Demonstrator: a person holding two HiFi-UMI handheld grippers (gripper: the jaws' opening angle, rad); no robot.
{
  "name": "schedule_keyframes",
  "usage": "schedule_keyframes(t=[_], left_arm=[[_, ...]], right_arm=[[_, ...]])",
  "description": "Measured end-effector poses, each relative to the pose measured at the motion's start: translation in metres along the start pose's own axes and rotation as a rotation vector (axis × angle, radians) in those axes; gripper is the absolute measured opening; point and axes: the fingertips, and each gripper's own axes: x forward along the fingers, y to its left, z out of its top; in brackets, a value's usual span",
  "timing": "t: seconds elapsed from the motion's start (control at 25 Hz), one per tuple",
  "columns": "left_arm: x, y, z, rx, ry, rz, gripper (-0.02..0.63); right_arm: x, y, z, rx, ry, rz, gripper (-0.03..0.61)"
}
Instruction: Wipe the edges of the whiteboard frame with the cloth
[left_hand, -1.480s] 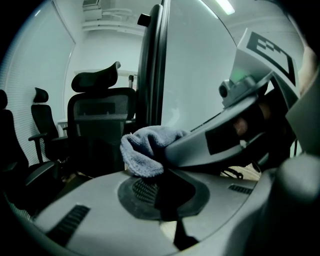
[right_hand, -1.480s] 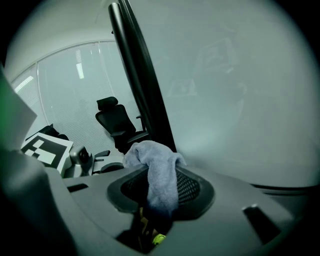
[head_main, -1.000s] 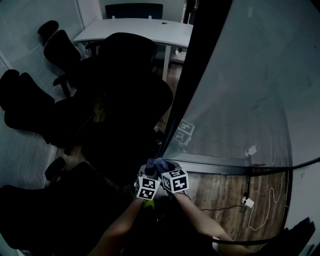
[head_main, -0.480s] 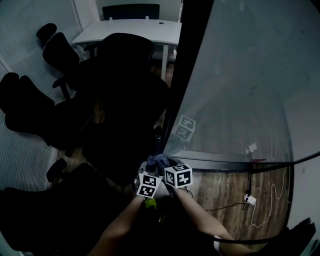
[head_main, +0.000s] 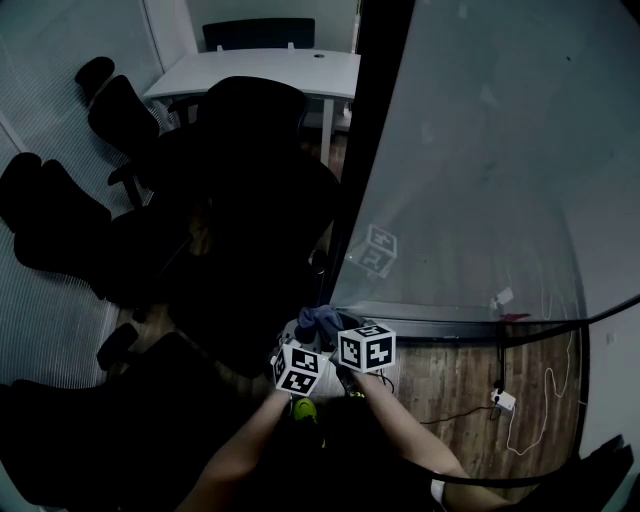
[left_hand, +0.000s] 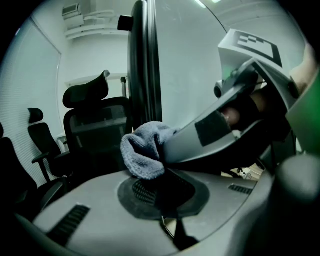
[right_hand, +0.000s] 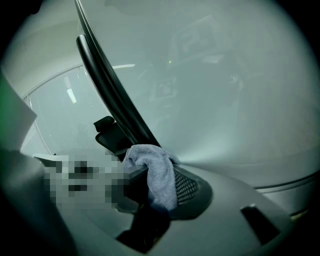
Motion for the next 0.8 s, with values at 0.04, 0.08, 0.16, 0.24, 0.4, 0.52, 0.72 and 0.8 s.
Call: schedule_keyframes(t=[0.04, 0.08, 0.16, 0.24, 0.4, 0.52, 0.72, 0.8], left_arm=[[-0.001, 0.000, 0.002, 0.006, -0.004, -0.002, 0.015], [-0.002, 0.001, 0.005, 0.009, -0.008, -0.002, 0.015], [-0.004, 0.002, 0.011, 0.011, -0.020, 0.003, 0.015], [-0.007, 0.002, 0.018, 0.017, -0.032, 0.004, 0.015], [-0.012, 0.002, 0.028, 0.018, -0.044, -0.014, 0.015], [-0.016, 0.000, 0.036, 0.020, -0.049, -0.024, 0.015], [-0.023, 0.002, 0.055, 0.025, -0.082, -0.037, 0.015], [-0.027, 0.002, 0.061, 0.038, -0.090, -0.037, 0.014]], right_arm=[[-0.001, 0.001, 0.002, 0.004, -0.002, 0.001, 0.106], [-0.003, 0.002, 0.004, 0.011, -0.004, 0.002, 0.106], [-0.006, 0.004, 0.010, 0.026, -0.010, 0.008, 0.106], [-0.009, 0.006, 0.016, 0.032, -0.019, 0.017, 0.106], [-0.016, 0.011, 0.024, 0.019, -0.010, 0.007, 0.106], [-0.022, 0.013, 0.030, 0.019, 0.010, -0.011, 0.106], [-0.032, 0.021, 0.047, 0.014, -0.005, -0.007, 0.104], [-0.036, 0.023, 0.052, 0.020, -0.018, 0.002, 0.104]])
